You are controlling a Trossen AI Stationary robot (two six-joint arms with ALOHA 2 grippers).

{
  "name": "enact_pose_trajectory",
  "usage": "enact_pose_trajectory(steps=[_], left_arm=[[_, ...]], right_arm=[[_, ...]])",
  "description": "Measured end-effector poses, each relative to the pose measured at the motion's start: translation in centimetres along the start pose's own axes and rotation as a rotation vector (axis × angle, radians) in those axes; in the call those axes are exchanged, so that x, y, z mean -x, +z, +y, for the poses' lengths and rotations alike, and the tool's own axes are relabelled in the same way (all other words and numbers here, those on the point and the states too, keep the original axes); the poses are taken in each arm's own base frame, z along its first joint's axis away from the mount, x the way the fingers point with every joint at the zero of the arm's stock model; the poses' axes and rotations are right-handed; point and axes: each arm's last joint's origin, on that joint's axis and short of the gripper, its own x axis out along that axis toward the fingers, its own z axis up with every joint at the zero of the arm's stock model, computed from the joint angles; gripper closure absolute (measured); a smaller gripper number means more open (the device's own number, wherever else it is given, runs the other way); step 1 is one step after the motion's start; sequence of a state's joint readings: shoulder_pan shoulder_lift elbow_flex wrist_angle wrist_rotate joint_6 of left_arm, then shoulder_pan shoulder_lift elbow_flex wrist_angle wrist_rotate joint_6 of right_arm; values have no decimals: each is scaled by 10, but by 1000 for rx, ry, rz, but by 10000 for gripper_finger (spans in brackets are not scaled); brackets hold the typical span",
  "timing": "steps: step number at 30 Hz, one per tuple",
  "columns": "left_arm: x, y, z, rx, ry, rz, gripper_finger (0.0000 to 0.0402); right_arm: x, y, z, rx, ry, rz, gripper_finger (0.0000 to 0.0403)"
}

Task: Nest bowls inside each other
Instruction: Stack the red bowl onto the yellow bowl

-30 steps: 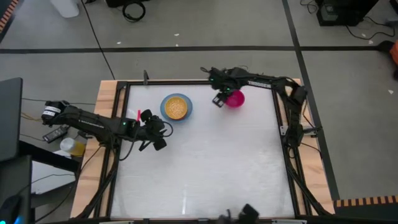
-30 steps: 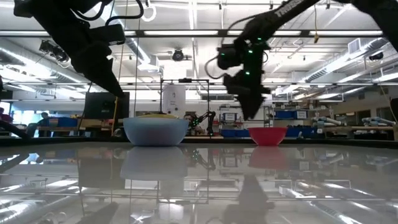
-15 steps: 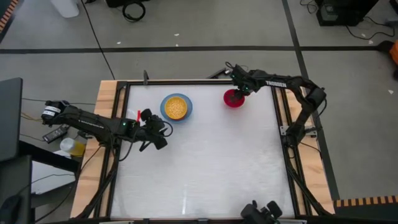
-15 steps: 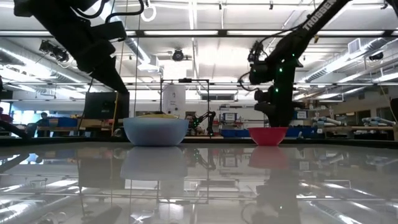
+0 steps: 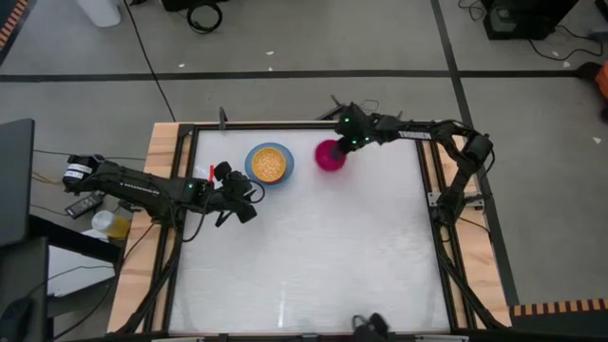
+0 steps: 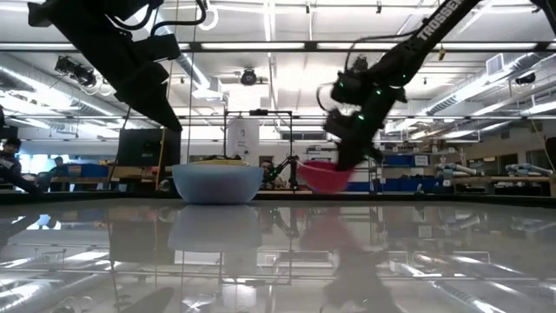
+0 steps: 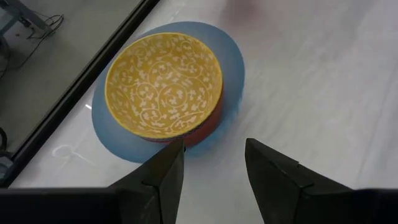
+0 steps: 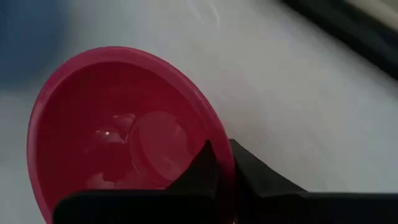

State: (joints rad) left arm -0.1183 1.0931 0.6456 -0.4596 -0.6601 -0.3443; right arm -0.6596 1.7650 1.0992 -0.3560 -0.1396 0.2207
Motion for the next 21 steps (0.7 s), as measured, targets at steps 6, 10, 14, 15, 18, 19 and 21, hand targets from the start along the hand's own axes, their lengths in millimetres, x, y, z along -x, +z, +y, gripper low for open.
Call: enact_pose_trajectory(steps=[6, 10, 14, 15, 18, 19, 21], left_arm=[[-5, 2, 7, 31, 28, 5, 228], [-9, 7, 12, 66, 47, -12, 228], [-12, 12, 15, 83, 48, -39, 228], [-12, 13, 16, 85, 49, -49, 228], [-13, 16, 17, 95, 49, -75, 228], [-13, 17, 17, 92, 49, -81, 228], [-13, 18, 17, 87, 45, -86, 228]], right_arm=[[12, 27, 70, 146, 160, -239, 385], [33, 45, 111, 241, 165, -373, 385], [36, 63, 128, 260, 130, -430, 385], [35, 69, 132, 257, 136, -443, 385], [14, 83, 138, 241, 132, -392, 385], [4, 86, 141, 243, 131, -361, 385], [-14, 89, 148, 252, 124, -274, 382]])
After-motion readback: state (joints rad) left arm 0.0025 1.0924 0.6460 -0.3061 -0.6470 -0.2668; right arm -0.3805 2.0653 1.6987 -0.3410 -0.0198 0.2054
